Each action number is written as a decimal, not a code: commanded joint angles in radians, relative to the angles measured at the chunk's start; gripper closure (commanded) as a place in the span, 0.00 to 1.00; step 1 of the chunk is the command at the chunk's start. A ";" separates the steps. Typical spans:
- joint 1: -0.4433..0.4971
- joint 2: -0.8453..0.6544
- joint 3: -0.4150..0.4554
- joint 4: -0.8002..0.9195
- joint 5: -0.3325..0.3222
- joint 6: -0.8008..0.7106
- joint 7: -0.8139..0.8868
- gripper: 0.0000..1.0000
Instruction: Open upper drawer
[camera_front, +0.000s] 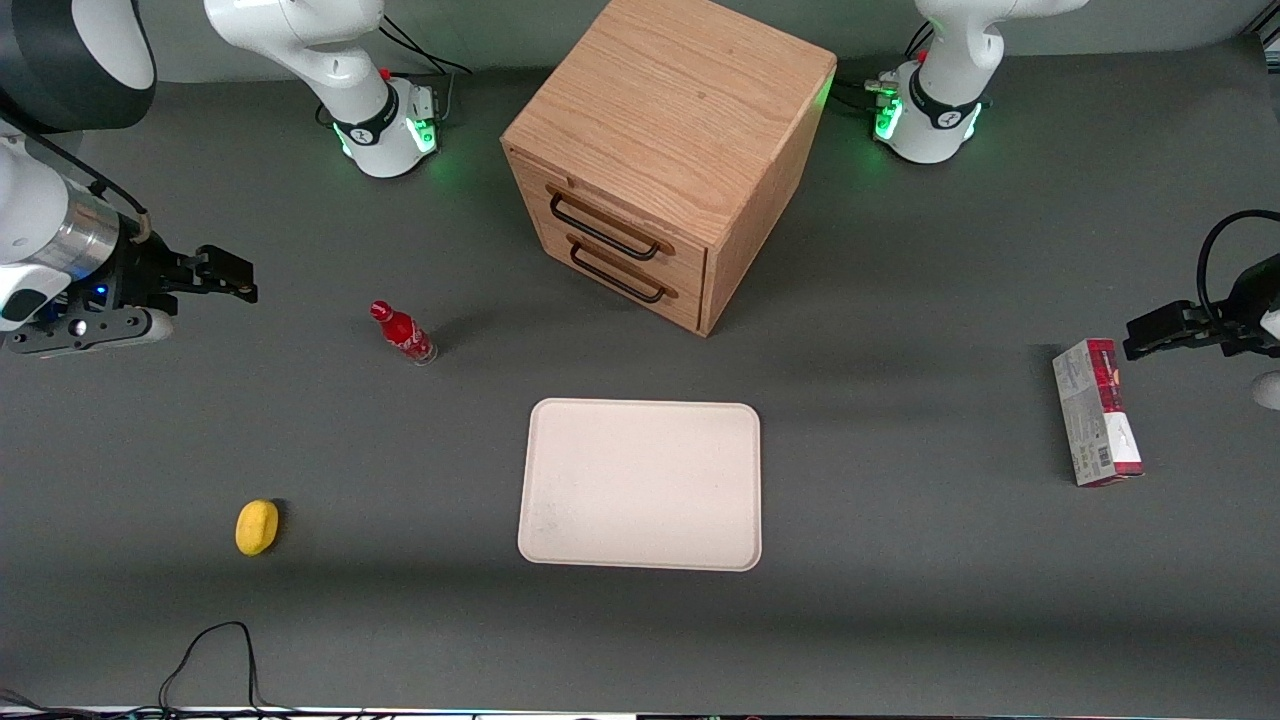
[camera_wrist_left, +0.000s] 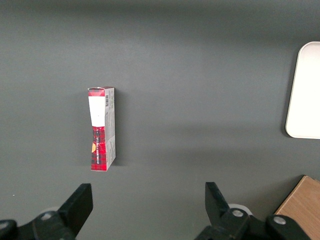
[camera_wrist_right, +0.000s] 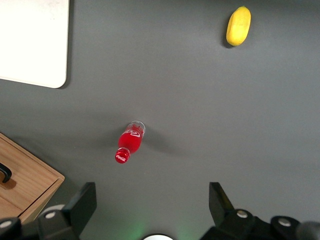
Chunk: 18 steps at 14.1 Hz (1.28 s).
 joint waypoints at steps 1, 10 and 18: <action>-0.016 0.011 0.009 0.029 0.017 -0.034 0.012 0.00; -0.008 0.019 0.005 0.055 0.016 -0.047 -0.014 0.00; -0.010 0.052 0.006 0.091 0.141 -0.070 -0.040 0.00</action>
